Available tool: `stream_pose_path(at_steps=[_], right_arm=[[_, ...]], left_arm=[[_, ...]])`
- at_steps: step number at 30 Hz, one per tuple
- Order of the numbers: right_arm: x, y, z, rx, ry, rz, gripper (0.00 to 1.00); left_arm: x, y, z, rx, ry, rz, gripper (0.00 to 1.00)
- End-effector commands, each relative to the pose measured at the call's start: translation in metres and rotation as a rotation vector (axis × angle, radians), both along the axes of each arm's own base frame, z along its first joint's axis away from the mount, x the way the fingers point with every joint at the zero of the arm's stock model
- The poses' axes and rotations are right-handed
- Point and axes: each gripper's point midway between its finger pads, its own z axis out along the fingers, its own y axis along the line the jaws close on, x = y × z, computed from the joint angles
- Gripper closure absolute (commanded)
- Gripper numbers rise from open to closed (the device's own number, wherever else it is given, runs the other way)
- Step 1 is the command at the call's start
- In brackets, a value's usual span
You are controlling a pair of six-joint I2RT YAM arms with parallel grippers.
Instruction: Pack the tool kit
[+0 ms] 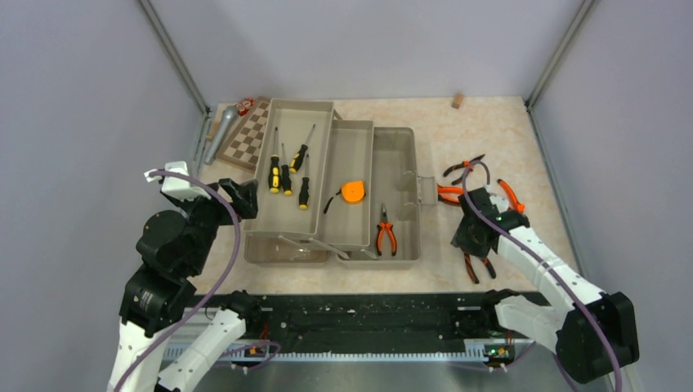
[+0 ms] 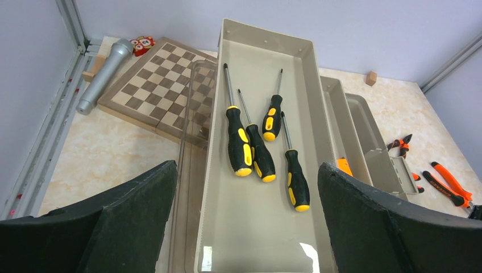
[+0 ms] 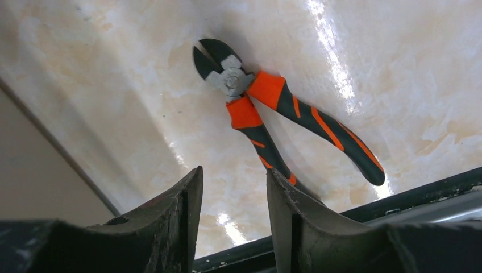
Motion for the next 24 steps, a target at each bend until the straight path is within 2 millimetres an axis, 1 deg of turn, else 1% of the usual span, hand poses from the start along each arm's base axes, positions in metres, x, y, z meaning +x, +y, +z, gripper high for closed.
stream_pose_path(at_steps=[1, 5, 8, 10, 13, 15, 17, 20, 24], right_arm=[[-0.002, 0.0, -0.024, 0.05, 0.032, -0.095, 0.56], [-0.006, -0.007, -0.046, 0.028, 0.051, -0.143, 0.57], [-0.005, -0.011, -0.055, 0.007, 0.057, -0.156, 0.57], [-0.003, -0.01, -0.059, 0.009, 0.06, -0.142, 0.59], [0.001, -0.002, -0.065, 0.035, 0.068, -0.099, 0.69], [0.004, 0.0, -0.064, 0.037, 0.07, -0.077, 0.79], [0.01, 0.0, -0.056, 0.032, 0.053, -0.059, 0.88], [0.022, -0.002, -0.033, 0.017, -0.017, -0.027, 1.0], [0.038, -0.005, 0.009, -0.019, -0.119, 0.037, 1.0]], left_arm=[[0.0, -0.001, 0.013, -0.029, -0.048, -0.005, 0.02], [0.0, -0.001, 0.014, -0.029, -0.049, -0.007, 0.02], [0.0, -0.003, 0.015, -0.031, -0.049, -0.013, 0.02], [0.0, -0.003, 0.016, -0.033, -0.052, -0.016, 0.02], [0.0, -0.003, 0.017, -0.034, -0.054, -0.016, 0.02], [0.001, -0.003, 0.018, -0.034, -0.055, -0.016, 0.02], [0.001, -0.003, 0.017, -0.032, -0.053, -0.014, 0.02], [0.001, -0.002, 0.017, -0.03, -0.054, -0.01, 0.02], [0.002, -0.002, 0.016, -0.028, -0.052, -0.006, 0.02]])
